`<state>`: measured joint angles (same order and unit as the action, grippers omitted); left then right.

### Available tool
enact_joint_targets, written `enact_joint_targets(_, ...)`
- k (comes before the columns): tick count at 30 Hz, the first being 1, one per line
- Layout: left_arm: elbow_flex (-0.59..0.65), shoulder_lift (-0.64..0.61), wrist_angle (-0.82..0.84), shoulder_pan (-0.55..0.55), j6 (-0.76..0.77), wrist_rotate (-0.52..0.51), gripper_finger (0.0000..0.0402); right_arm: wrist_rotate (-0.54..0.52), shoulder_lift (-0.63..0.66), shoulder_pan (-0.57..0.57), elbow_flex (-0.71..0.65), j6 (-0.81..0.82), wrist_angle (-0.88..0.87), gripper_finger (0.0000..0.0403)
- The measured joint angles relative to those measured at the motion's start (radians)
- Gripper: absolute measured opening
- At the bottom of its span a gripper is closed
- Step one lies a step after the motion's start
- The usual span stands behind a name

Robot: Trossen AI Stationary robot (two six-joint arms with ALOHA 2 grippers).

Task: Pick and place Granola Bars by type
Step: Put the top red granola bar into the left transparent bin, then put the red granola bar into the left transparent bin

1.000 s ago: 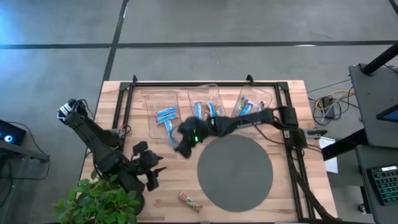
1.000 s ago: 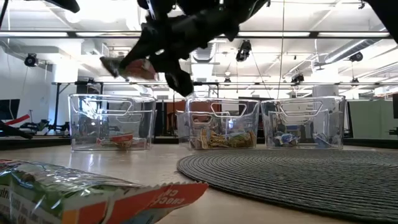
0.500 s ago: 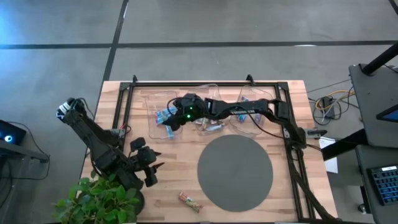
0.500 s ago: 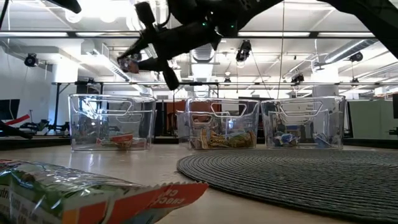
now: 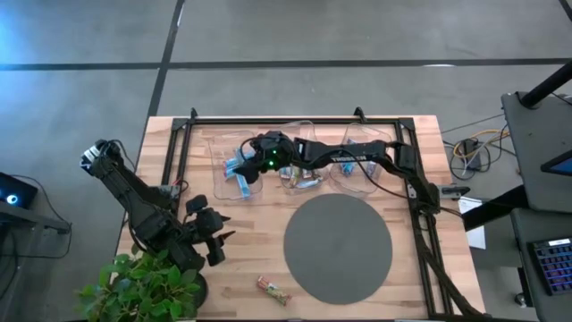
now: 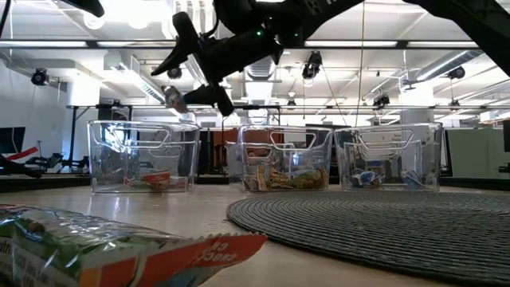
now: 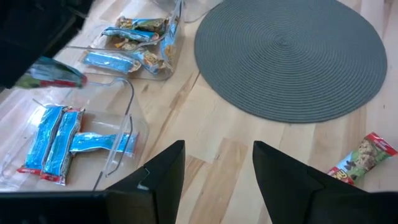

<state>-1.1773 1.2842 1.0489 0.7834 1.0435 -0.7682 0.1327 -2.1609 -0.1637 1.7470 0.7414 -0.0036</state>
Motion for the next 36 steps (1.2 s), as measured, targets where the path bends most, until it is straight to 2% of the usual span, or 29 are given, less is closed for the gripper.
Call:
enact_joint_targets(5,0.001,0.000,0.000,-0.001,0.000,0.000,0.0172,-0.026,0.000,-0.009,0.000,-0.044,0.014,0.0313)
enact_joint_targets(8,0.001,0.000,0.000,-0.001,0.001,0.000,0.0172,0.013,0.000,-0.008,0.016,-0.099,-0.009,0.0326)
enact_joint_targets(11,0.001,0.000,0.000,-0.001,0.002,0.000,0.0172,0.031,0.000,0.006,0.054,-0.236,-0.090,0.0333)
enact_joint_targets(14,0.001,0.000,0.000,-0.002,0.003,0.000,0.0172,0.021,0.000,0.029,0.090,-0.454,-0.161,0.0334)
enact_joint_targets(16,0.001,0.000,0.000,-0.003,0.003,0.000,0.0172,-0.052,0.000,0.049,0.111,-0.587,-0.169,0.0334)
enact_joint_targets(18,0.001,0.000,0.000,-0.003,0.003,0.000,0.0172,-0.159,0.000,0.070,0.132,-0.627,-0.161,0.0334)
enact_joint_targets(21,0.001,0.000,0.000,-0.003,0.004,0.000,0.0172,-0.199,0.000,0.080,0.155,-0.711,-0.177,0.0334)
enact_joint_targets(23,0.001,0.000,-0.001,-0.003,0.007,0.000,0.0172,-0.259,0.000,0.080,0.169,-0.699,-0.181,0.0334)
enact_joint_targets(27,0.001,0.000,-0.001,-0.003,0.017,0.000,0.0172,-0.273,0.009,0.072,0.185,-0.577,-0.192,0.0334)
enact_joint_targets(29,0.001,0.000,-0.001,-0.003,0.035,0.000,0.0172,-0.272,0.019,0.071,0.200,-0.492,-0.256,0.0334)
enact_joint_targets(32,0.001,0.000,-0.001,-0.003,0.054,0.003,0.0172,-0.260,0.046,0.082,0.226,-0.431,-0.435,0.0334)
enact_joint_targets(36,0.002,0.000,-0.001,-0.003,0.052,0.007,0.0172,-0.259,0.065,0.134,0.265,-0.495,-0.770,0.0334)
